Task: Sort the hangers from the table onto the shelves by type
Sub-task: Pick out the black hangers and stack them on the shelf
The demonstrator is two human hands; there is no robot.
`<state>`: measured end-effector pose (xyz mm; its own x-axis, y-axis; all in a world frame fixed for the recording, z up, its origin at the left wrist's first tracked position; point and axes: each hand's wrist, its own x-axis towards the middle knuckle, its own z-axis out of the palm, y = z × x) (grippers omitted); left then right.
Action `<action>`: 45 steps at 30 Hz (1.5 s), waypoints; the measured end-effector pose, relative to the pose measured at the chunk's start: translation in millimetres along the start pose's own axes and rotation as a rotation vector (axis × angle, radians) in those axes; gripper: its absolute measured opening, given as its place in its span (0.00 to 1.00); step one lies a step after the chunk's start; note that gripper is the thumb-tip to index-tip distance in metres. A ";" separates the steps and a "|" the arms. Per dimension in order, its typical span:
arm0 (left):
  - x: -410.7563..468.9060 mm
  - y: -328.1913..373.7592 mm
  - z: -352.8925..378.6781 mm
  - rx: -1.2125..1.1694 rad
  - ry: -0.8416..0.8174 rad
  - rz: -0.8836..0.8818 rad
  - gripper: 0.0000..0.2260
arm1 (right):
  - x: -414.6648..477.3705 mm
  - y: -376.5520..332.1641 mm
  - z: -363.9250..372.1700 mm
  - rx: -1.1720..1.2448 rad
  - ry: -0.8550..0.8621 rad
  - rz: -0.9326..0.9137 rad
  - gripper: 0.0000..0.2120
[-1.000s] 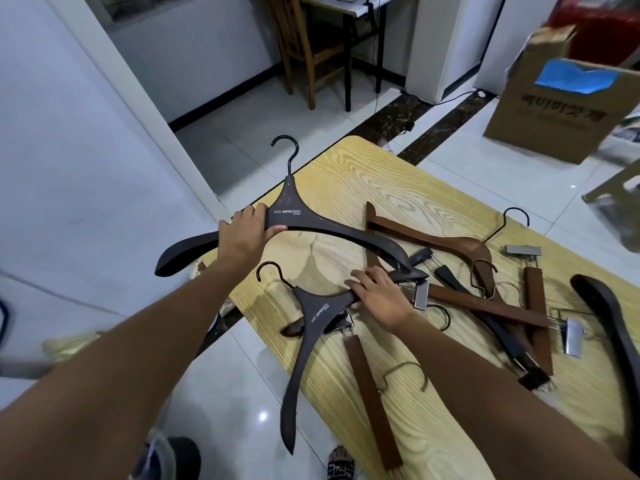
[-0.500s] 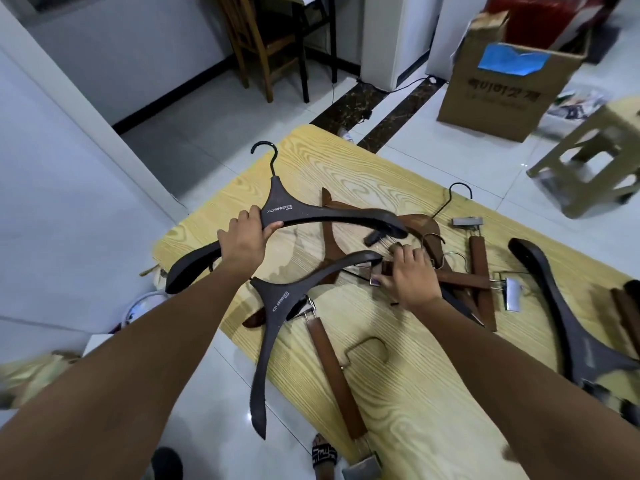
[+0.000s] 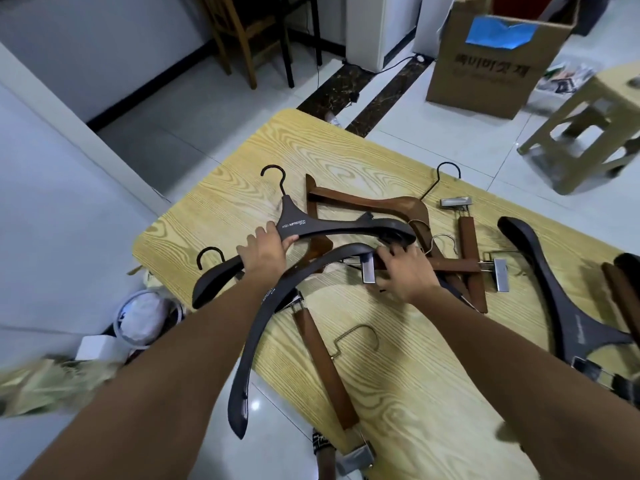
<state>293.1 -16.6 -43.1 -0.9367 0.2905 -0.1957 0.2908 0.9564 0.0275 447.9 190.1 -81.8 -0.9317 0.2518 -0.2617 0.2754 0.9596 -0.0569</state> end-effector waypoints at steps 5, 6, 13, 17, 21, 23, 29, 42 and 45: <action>7.7 10.3 14.4 -0.048 -0.010 -0.029 0.27 | -1.3 4.5 -0.9 -0.026 0.031 -0.030 0.23; 8.8 11.9 16.1 -0.063 -0.024 -0.026 0.28 | -1.4 4.5 -1.8 -0.028 0.040 -0.035 0.22; 8.9 18.1 17.7 -0.056 -0.190 0.113 0.44 | -2.7 1.4 -16.1 0.015 0.120 0.011 0.21; 8.4 22.4 12.3 -0.011 -0.206 0.185 0.39 | -0.5 0.6 -22.1 0.028 0.134 0.024 0.20; 10.7 26.9 6.9 0.001 -0.213 0.181 0.32 | -2.8 1.2 -21.2 0.008 0.131 0.006 0.20; 10.7 28.4 5.2 0.023 -0.204 0.191 0.32 | -5.2 0.8 -19.4 0.008 0.123 -0.009 0.20; 15.9 22.0 -3.9 0.060 -0.162 0.157 0.30 | -10.5 -1.4 -13.6 -0.041 0.022 -0.049 0.23; 29.2 -30.5 -46.8 -0.130 0.073 -0.009 0.25 | 5.9 -48.3 -54.8 -0.092 0.213 -0.394 0.20; 29.5 -42.8 -54.2 -0.167 0.119 -0.056 0.26 | 18.1 -68.5 -62.2 -0.138 0.223 -0.476 0.19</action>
<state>242.4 -47.3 3.1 -0.9697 0.2291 -0.0844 0.2107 0.9600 0.1842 397.5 136.7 -22.8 -0.9777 -0.2082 -0.0263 -0.2086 0.9779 0.0117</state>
